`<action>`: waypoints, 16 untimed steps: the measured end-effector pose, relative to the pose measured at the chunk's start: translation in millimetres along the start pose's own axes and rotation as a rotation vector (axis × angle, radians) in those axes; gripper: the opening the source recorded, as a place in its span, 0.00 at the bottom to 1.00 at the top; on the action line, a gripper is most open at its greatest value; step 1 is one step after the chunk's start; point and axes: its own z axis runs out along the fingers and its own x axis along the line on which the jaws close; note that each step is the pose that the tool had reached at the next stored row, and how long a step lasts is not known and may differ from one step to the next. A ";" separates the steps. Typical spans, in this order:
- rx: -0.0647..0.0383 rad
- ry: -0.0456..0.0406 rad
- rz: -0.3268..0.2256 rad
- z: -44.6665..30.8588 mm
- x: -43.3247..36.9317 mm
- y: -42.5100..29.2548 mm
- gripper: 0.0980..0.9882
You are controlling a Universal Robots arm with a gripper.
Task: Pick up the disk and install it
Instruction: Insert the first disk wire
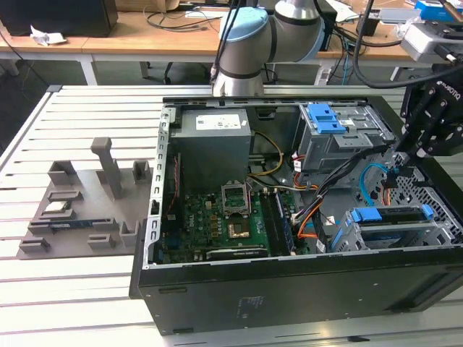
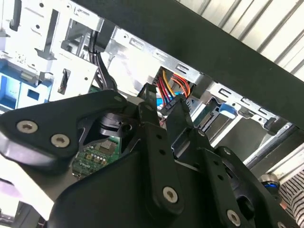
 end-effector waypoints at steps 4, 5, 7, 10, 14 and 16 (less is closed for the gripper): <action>0.001 0.0512 0.002 2.2 -0.1 -0.1 0.30; 0.001 0.0540 0.002 3.6 -0.2 -0.2 0.30; 0.001 0.0603 0.003 6.9 -0.4 -0.4 0.30; 0.001 0.0711 0.003 10.7 -0.3 -0.6 0.30; 0.001 0.0744 0.003 14.3 -0.3 -0.7 0.30; 0.001 0.0745 0.003 14.3 -0.3 -0.7 0.30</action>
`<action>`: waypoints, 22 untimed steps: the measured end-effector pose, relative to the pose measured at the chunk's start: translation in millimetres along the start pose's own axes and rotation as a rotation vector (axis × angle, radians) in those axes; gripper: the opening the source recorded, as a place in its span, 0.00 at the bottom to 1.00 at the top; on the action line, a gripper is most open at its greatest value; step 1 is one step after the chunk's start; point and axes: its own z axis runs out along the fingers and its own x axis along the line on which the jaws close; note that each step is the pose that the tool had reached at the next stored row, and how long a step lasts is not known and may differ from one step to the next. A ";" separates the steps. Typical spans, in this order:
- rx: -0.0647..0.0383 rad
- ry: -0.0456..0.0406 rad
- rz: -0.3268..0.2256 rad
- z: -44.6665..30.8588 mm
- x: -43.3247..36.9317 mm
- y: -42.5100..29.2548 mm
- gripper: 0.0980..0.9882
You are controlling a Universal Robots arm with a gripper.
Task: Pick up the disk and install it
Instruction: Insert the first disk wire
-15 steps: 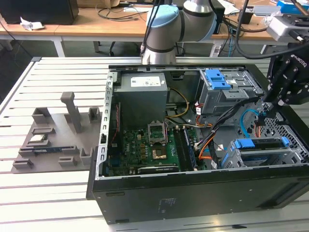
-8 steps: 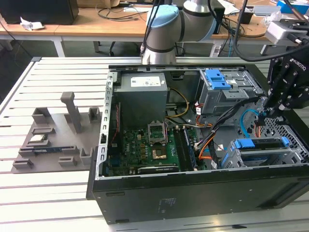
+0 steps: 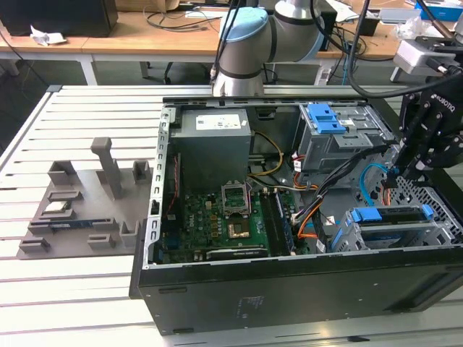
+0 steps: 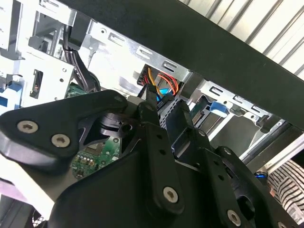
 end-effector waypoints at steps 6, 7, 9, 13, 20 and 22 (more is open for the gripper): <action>0.000 0.0002 0.000 0.1 0.0 0.0 0.14; 0.000 0.0003 0.000 0.1 0.0 0.0 0.08; 0.000 0.0004 0.000 0.1 0.0 0.0 0.08; 0.000 0.0021 -0.001 0.5 5.3 1.0 0.08; 0.000 0.0022 -0.001 6.9 27.9 4.3 0.08; 0.000 0.0020 -0.001 9.7 36.0 4.8 0.08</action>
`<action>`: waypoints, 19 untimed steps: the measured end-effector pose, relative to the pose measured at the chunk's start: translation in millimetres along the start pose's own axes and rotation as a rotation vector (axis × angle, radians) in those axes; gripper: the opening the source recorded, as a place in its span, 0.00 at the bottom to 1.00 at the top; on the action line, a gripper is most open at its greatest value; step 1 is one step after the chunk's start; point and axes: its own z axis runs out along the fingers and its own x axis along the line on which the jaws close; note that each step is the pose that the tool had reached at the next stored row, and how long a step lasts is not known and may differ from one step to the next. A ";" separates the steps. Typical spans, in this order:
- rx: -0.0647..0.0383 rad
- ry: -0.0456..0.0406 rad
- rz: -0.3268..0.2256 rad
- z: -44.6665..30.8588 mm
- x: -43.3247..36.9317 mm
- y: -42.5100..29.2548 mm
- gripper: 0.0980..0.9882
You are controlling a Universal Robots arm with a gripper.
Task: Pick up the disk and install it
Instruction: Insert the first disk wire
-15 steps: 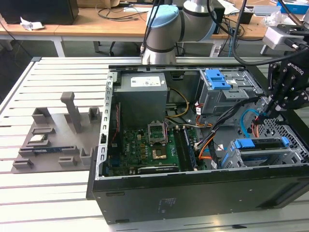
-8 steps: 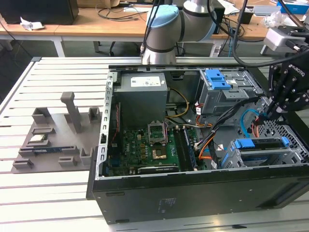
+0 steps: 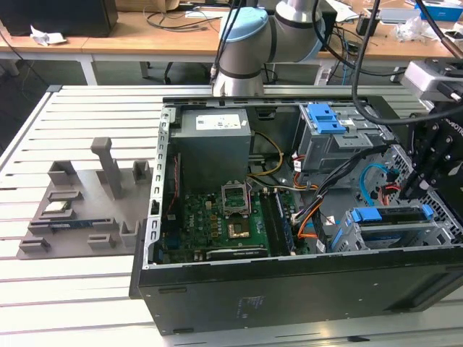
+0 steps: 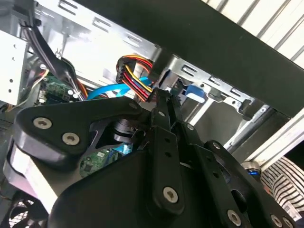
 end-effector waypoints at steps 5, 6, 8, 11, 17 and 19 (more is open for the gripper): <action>0.000 0.0001 0.000 1.8 11.5 2.9 0.08; 0.000 0.0000 0.000 2.4 13.8 3.3 0.08; 0.000 0.0000 0.000 3.0 15.2 3.5 0.08; 0.000 -0.0011 0.000 4.0 15.3 3.6 0.08; 0.000 -0.0141 -0.001 5.7 15.1 3.6 0.08; 0.000 -0.0158 -0.001 6.5 15.1 3.8 0.08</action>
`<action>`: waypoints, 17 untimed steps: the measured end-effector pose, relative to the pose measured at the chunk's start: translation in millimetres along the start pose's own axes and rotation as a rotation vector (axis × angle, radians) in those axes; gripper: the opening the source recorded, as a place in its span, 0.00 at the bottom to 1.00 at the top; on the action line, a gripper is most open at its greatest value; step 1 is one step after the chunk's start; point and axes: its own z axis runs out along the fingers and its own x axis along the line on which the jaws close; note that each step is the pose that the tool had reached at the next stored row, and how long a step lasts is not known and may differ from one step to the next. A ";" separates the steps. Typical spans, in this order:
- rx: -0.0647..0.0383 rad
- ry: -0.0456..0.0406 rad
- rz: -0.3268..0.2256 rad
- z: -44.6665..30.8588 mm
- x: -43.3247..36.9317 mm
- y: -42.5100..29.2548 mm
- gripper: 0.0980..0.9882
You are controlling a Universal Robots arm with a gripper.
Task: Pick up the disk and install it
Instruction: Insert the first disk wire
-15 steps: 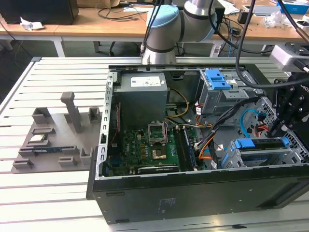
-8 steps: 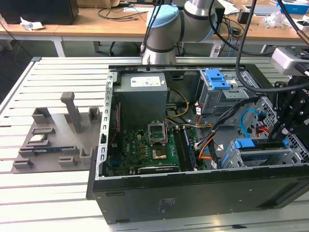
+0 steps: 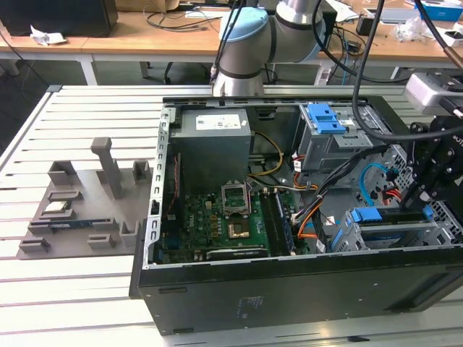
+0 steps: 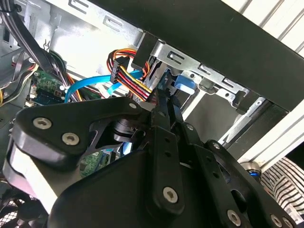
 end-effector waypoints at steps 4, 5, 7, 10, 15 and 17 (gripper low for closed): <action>0.000 -0.0017 -0.001 1.4 0.0 0.1 0.08; 0.000 -0.0018 -0.001 1.6 0.0 0.1 0.08; 0.000 -0.0020 -0.002 2.3 0.1 0.0 0.08; 0.000 -0.0017 -0.002 4.2 0.0 0.0 0.08; 0.000 -0.0013 -0.002 7.1 -0.1 -0.2 0.08; 0.000 -0.0017 -0.002 7.4 -0.2 -0.2 0.08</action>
